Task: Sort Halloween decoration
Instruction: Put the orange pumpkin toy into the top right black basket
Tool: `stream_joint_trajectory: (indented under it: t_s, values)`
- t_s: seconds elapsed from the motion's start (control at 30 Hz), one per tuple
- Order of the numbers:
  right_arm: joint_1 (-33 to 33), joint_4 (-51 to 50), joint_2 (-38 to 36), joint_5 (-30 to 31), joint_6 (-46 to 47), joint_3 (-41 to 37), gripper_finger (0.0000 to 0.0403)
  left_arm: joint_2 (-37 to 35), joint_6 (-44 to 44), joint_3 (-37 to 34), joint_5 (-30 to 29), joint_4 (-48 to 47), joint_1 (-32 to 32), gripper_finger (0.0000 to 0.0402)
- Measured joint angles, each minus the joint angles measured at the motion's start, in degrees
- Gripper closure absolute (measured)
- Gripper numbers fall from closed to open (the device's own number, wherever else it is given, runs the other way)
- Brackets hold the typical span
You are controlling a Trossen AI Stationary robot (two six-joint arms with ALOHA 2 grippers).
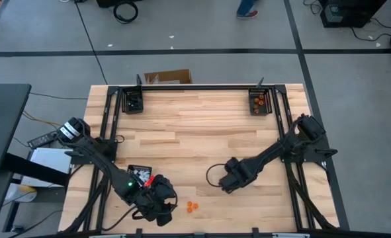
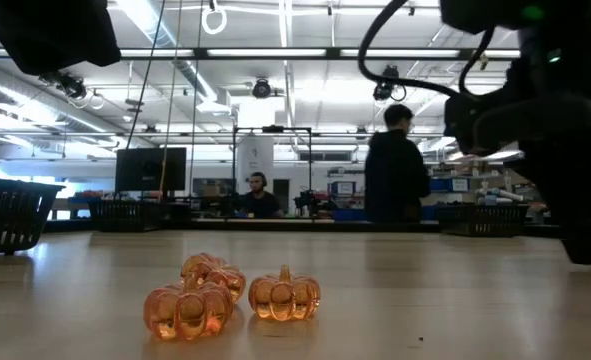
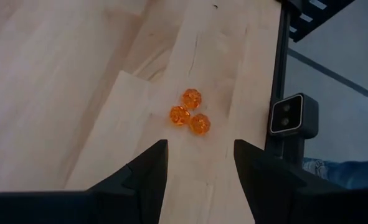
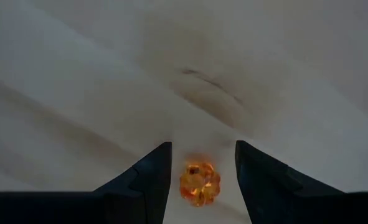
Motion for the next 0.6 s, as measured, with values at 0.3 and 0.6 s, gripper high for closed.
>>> stream_joint_trajectory:
  t_s: [0.3, 0.6]
  values:
    - [-1.36, 0.11, 0.00, -5.88, -0.82, 0.00, 0.0225, 0.00, -1.64, 0.00, 0.00, 0.00, -0.01, 0.0208]
    - [-0.74, 0.22, -0.04, -7.13, -0.68, 0.00, 0.0243, 0.00, -1.81, 0.00, -0.02, 0.00, -0.01, 0.0208]
